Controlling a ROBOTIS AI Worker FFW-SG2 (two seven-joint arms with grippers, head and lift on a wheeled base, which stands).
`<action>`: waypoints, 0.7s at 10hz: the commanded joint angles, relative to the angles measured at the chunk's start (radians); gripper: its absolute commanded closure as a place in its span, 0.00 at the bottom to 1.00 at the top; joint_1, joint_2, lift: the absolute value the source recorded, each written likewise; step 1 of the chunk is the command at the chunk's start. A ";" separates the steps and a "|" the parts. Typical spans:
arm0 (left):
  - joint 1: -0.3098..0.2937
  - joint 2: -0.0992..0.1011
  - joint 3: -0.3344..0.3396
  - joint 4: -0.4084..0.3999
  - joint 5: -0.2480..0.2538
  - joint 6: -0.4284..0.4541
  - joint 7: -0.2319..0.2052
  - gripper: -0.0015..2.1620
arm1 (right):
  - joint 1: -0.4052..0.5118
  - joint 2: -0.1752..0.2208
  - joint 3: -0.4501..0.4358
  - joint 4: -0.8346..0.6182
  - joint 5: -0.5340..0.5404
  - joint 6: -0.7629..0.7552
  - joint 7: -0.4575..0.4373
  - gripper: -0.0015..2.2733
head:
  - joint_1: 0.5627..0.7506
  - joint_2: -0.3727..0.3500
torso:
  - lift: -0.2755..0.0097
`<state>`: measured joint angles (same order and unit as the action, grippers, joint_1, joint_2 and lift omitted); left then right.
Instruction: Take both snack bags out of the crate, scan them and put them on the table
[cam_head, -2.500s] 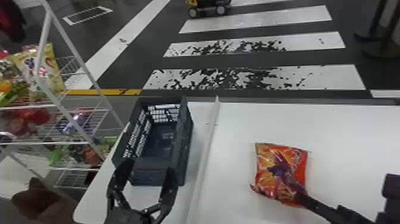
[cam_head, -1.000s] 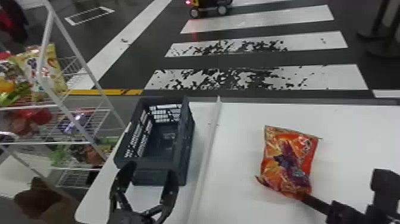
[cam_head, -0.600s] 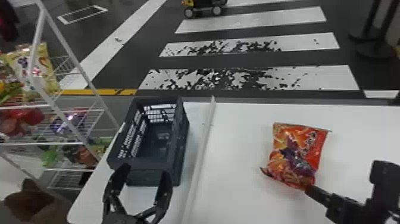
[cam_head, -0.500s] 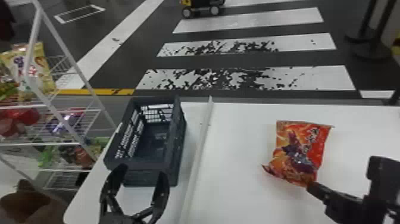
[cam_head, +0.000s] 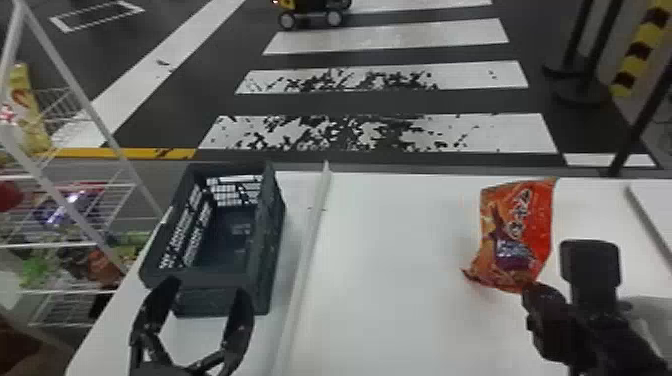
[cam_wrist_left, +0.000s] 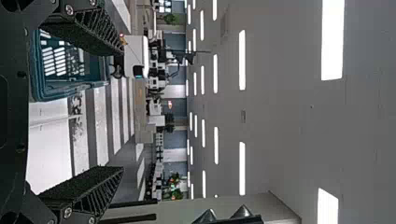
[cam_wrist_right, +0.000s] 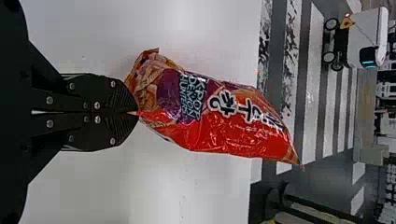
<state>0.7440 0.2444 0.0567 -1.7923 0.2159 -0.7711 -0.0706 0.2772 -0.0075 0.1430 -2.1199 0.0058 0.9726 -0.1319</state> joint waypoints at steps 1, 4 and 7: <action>0.000 0.003 0.000 0.004 0.003 -0.003 0.000 0.06 | -0.003 -0.029 0.055 -0.002 0.174 -0.001 -0.015 0.99 | 0.70 0.74 | 0.64; 0.000 0.003 0.000 0.004 0.003 -0.003 -0.002 0.06 | 0.002 -0.120 0.155 0.006 0.441 0.005 -0.026 0.99 | 0.70 0.65 | 0.64; -0.003 -0.001 0.000 0.008 0.002 0.000 -0.002 0.06 | 0.003 -0.204 0.349 0.074 0.770 0.042 -0.021 0.99 | 0.70 0.62 | 0.64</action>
<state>0.7411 0.2447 0.0567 -1.7854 0.2182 -0.7708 -0.0721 0.2826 -0.1966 0.4436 -2.0668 0.6970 0.9936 -0.1535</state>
